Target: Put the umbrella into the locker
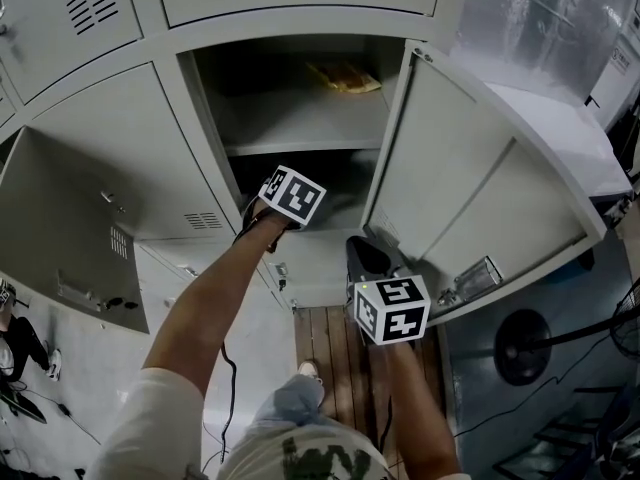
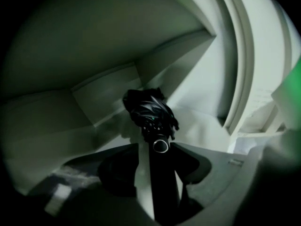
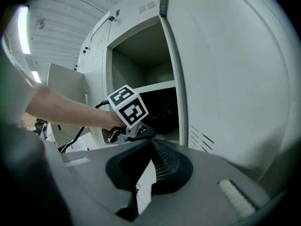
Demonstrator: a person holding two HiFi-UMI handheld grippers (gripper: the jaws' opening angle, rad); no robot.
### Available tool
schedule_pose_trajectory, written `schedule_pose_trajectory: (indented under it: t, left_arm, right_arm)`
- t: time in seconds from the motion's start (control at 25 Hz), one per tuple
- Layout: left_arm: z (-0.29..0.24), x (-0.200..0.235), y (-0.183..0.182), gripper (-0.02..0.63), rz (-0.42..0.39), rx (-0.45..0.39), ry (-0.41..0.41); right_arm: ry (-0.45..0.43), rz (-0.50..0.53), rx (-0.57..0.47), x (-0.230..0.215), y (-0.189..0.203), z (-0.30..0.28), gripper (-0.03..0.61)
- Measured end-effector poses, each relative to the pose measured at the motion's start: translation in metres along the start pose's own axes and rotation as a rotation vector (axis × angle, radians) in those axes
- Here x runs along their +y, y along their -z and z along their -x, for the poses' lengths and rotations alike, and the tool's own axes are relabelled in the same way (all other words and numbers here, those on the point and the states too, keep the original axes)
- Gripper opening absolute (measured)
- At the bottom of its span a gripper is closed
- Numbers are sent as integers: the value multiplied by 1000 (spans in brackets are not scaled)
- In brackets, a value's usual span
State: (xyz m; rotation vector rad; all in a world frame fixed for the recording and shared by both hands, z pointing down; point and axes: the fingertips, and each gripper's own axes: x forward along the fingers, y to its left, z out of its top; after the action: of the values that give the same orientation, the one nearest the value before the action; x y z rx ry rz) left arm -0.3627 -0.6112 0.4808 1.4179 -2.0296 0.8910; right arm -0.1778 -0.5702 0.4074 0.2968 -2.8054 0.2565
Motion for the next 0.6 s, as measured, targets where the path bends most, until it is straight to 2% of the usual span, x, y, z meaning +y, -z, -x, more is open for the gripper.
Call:
schedule_pose_trajectory:
  t: [0.16,0.32,0.44,0.6]
  left_arm:
    - [19,-10,-9,242,37,-56,39]
    - [54,-5,-23,242,30,-143,-5]
    - [76,-7,-21,242,61,-178,-1]
    - [115,0,-13,242,73,-217,-36]
  right_arm:
    - [0,-21,6,2,2,5,-3]
    - [0,-36,7,7,3,15,-3]
    - [3,-40,0,10,0,25,-3]
    - [5,-44,-22,17,-9,37,-3]
